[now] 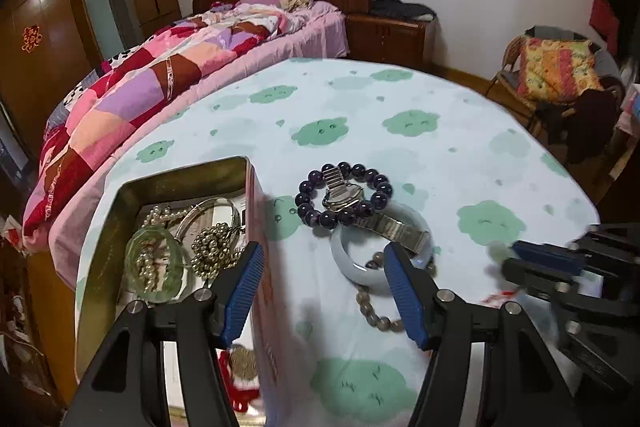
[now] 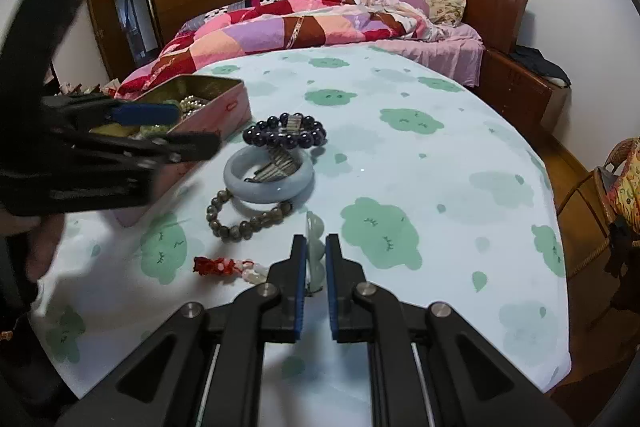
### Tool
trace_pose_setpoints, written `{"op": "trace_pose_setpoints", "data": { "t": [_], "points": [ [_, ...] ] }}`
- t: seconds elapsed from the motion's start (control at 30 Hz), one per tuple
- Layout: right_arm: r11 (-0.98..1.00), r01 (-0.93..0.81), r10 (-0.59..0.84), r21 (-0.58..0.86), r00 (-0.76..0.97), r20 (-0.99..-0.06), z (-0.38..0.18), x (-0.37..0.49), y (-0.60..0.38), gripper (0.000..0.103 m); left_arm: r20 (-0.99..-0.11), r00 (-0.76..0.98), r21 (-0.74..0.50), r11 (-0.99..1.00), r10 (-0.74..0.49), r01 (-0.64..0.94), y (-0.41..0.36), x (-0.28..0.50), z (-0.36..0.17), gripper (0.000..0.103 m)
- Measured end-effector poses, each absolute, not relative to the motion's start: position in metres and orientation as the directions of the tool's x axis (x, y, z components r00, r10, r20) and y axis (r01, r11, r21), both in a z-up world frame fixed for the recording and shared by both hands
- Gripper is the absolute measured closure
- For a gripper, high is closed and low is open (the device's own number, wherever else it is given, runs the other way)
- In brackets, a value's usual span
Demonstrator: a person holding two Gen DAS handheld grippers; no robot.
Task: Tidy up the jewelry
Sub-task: 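Withdraw from the box and grasp the small pale pendant with the right tool, then grasp and lift the purple bead bracelet with the left tool while the right tool holds the pendant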
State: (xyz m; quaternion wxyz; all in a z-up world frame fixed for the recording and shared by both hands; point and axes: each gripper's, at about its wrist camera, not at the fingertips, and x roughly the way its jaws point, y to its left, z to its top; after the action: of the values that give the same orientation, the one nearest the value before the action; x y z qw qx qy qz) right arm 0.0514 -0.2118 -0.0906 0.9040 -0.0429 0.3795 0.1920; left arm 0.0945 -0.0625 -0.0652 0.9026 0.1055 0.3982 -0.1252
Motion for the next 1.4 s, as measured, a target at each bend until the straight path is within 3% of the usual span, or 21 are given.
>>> {"op": "trace_pose_setpoints", "data": {
  "t": [0.37, 0.67, 0.77, 0.8, 0.87, 1.0, 1.03, 1.07, 1.4],
  "points": [
    [0.926, -0.367, 0.320, 0.084, 0.648, -0.691, -0.090, 0.054, -0.220, 0.092, -0.754, 0.641, 0.075, 0.949, -0.147, 0.307, -0.068, 0.108, -0.071, 0.041],
    [0.930, -0.356, 0.318, 0.092, 0.651, -0.690, -0.092, 0.056, -0.225, 0.092, -0.784, 0.588, 0.070, 0.913, -0.198, 0.401, -0.095, 0.136, -0.083, 0.041],
    [0.931, -0.351, 0.317, 0.097, 0.652, -0.688, -0.092, 0.057, -0.228, 0.092, -0.785, 0.592, 0.093, 0.911, -0.181, 0.401, -0.098, 0.141, -0.088, 0.054],
    [0.932, -0.349, 0.316, 0.097, 0.655, -0.687, -0.091, 0.057, -0.228, 0.092, -0.783, 0.594, 0.090, 0.912, -0.184, 0.401, -0.097, 0.141, -0.087, 0.069],
    [0.933, -0.345, 0.316, 0.098, 0.660, -0.681, -0.089, 0.057, -0.230, 0.092, -0.788, 0.577, 0.050, 0.912, -0.215, 0.408, -0.093, 0.141, -0.084, 0.084],
    [0.935, -0.338, 0.315, 0.103, 0.665, -0.677, -0.088, 0.057, -0.231, 0.092, -0.785, 0.575, 0.036, 0.911, -0.229, 0.412, -0.090, 0.137, -0.079, 0.087],
    [0.936, -0.338, 0.315, 0.103, 0.665, -0.677, -0.088, 0.057, -0.232, 0.092, -0.784, 0.573, 0.024, 0.910, -0.239, 0.413, -0.088, 0.136, -0.078, 0.091],
    [0.936, -0.337, 0.314, 0.102, 0.666, -0.677, -0.088, 0.057, -0.231, 0.092, -0.779, 0.573, 0.013, 0.909, -0.253, 0.418, -0.087, 0.135, -0.076, 0.103],
    [0.938, -0.330, 0.313, 0.110, 0.661, -0.682, -0.091, 0.062, -0.231, 0.092, -0.769, 0.583, 0.009, 0.906, -0.264, 0.423, -0.077, 0.131, -0.071, 0.103]
  ]
}}
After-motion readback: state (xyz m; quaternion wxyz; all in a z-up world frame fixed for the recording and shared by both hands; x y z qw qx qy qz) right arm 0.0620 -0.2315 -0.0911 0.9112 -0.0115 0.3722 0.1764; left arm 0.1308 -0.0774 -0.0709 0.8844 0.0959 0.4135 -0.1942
